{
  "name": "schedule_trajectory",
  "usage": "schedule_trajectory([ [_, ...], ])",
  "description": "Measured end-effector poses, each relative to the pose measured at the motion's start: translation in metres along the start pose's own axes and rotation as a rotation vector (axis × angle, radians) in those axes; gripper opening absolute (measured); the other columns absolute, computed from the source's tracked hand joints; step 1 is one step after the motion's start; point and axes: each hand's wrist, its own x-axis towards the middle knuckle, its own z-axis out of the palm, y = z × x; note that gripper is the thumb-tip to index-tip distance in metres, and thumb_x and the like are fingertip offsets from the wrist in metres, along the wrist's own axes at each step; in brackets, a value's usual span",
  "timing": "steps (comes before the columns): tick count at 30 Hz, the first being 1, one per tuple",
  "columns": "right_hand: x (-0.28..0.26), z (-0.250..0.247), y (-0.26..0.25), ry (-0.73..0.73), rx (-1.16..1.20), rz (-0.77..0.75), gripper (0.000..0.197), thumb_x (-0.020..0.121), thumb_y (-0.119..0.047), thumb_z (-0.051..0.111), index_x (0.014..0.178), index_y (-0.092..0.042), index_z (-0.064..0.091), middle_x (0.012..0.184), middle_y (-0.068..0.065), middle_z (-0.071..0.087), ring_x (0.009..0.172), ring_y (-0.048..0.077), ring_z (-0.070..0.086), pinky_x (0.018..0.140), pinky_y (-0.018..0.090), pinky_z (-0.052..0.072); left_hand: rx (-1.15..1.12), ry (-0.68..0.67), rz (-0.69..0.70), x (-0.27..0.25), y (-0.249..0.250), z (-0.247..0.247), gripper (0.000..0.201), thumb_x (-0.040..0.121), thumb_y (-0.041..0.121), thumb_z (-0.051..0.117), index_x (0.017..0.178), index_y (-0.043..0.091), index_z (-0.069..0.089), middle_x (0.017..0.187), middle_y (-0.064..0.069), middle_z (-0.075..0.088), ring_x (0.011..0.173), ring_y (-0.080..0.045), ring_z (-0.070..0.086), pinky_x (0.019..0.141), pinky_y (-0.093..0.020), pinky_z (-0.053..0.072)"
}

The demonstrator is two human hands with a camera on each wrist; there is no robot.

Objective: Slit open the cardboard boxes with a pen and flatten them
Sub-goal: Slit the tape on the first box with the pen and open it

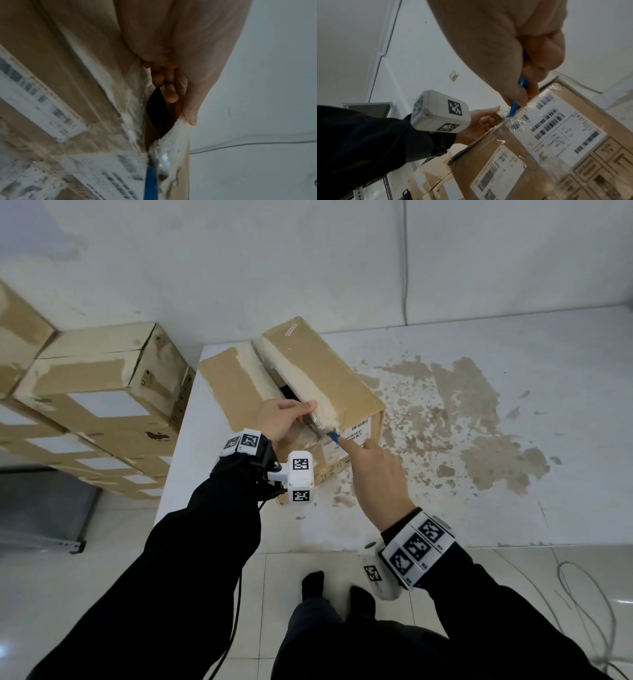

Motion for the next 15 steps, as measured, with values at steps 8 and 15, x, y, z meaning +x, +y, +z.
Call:
schedule_trajectory([
  [8,-0.009,-0.002,0.007,0.023,0.039,-0.016,0.06,0.081,0.008,0.061,0.131,-0.024,0.053,0.075,0.005,0.053,0.053,0.022,0.044,0.04,0.024,0.02,0.041,-0.036,-0.008,-0.002,0.008,0.0,0.034,0.081,0.039,0.072,0.085,0.006,0.067,0.073,0.0,0.063,0.075,-0.016,0.056,0.084,-0.03,0.044],
  [15,-0.016,-0.052,0.04,-0.025,0.368,-0.066,0.026,0.1,-0.018,0.042,0.123,-0.016,0.054,0.07,0.001,0.059,0.049,0.012,0.045,0.046,0.021,0.037,0.352,-0.118,0.09,-0.002,0.024,0.0,0.031,0.085,0.028,0.069,0.099,0.001,0.063,0.096,-0.012,0.067,0.084,-0.022,0.062,0.078,-0.03,0.048],
])
